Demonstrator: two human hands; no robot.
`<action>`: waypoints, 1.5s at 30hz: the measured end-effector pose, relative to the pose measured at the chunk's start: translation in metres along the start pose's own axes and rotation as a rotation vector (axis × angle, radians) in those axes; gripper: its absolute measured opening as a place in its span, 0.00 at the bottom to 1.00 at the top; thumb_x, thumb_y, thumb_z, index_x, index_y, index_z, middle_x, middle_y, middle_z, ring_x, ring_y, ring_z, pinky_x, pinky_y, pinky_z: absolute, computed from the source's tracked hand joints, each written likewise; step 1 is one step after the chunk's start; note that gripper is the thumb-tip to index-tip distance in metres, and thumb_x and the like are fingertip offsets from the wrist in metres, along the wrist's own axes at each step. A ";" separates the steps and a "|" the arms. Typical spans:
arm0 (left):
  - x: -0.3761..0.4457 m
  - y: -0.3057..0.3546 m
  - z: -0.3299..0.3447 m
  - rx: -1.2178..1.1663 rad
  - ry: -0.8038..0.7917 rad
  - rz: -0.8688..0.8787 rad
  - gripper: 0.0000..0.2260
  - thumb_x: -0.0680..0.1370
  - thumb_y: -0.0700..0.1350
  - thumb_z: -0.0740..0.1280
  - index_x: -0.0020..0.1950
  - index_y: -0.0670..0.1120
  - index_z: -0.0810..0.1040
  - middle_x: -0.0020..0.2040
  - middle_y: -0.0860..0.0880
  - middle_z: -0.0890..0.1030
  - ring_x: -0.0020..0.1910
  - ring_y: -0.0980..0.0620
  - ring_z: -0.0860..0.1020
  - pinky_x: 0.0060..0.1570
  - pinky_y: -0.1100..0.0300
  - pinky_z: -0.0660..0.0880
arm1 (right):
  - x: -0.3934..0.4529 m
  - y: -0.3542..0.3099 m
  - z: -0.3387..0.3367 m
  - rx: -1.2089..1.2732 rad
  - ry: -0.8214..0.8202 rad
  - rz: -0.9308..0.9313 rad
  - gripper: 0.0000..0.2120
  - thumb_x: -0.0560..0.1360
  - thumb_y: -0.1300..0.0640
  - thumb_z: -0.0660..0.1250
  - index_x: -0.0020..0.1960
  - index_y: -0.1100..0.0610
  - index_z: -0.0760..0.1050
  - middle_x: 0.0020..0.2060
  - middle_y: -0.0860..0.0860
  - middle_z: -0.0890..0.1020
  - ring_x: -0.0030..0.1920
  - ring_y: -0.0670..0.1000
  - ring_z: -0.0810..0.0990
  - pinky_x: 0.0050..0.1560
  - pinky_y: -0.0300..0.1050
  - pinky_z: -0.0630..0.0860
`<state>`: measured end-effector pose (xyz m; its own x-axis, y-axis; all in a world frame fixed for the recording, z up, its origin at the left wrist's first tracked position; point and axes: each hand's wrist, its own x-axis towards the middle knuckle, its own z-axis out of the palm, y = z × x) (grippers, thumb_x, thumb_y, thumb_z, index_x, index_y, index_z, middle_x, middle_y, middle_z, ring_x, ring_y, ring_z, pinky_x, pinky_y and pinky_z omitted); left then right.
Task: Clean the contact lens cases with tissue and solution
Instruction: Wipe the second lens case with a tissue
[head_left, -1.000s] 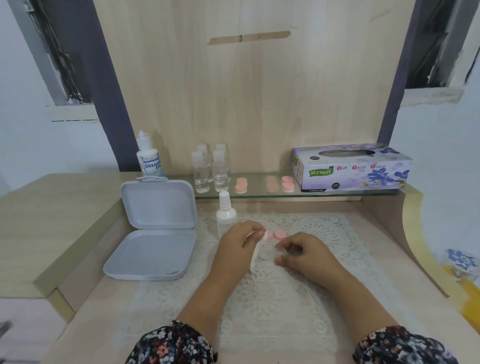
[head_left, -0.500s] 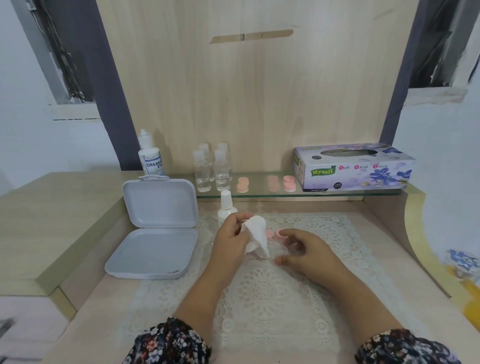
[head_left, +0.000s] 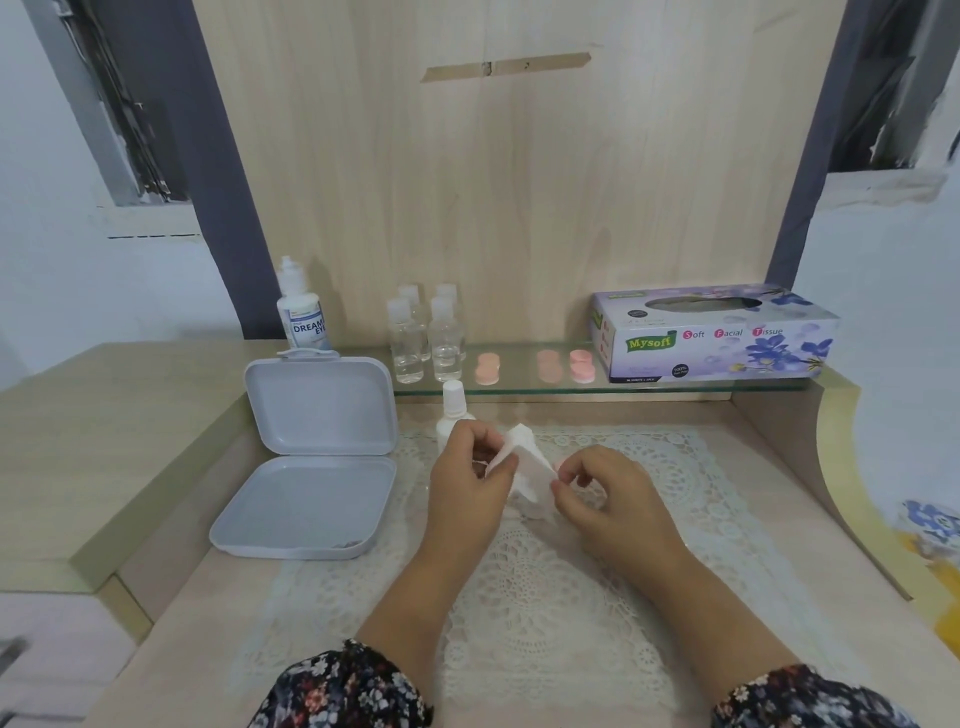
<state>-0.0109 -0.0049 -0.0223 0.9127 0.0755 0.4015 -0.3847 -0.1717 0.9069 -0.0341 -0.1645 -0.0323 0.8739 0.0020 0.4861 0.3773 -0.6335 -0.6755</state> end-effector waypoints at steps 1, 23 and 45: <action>0.000 0.000 0.000 0.048 0.019 0.033 0.12 0.74 0.33 0.68 0.41 0.50 0.72 0.40 0.53 0.76 0.37 0.59 0.73 0.40 0.65 0.72 | -0.001 -0.002 -0.001 0.055 0.026 0.015 0.09 0.72 0.58 0.70 0.37 0.48 0.73 0.38 0.40 0.77 0.44 0.43 0.75 0.54 0.48 0.70; 0.000 -0.014 -0.005 0.436 -0.017 0.387 0.07 0.74 0.34 0.65 0.49 0.43 0.78 0.45 0.53 0.76 0.46 0.59 0.72 0.48 0.73 0.67 | 0.004 0.011 -0.019 -0.072 -0.237 0.320 0.15 0.69 0.47 0.75 0.55 0.44 0.78 0.47 0.39 0.78 0.48 0.41 0.75 0.54 0.45 0.73; 0.001 -0.006 0.009 0.491 -0.339 -0.042 0.03 0.79 0.43 0.63 0.52 0.49 0.74 0.49 0.49 0.76 0.47 0.51 0.74 0.44 0.60 0.71 | 0.004 0.010 -0.010 -0.257 -0.197 0.257 0.10 0.70 0.43 0.72 0.50 0.45 0.80 0.43 0.41 0.80 0.49 0.45 0.76 0.58 0.50 0.72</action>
<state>-0.0067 -0.0123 -0.0288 0.9497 -0.2117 0.2308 -0.3130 -0.6150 0.7237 -0.0298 -0.1787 -0.0308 0.9811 -0.0488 0.1873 0.0723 -0.8054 -0.5883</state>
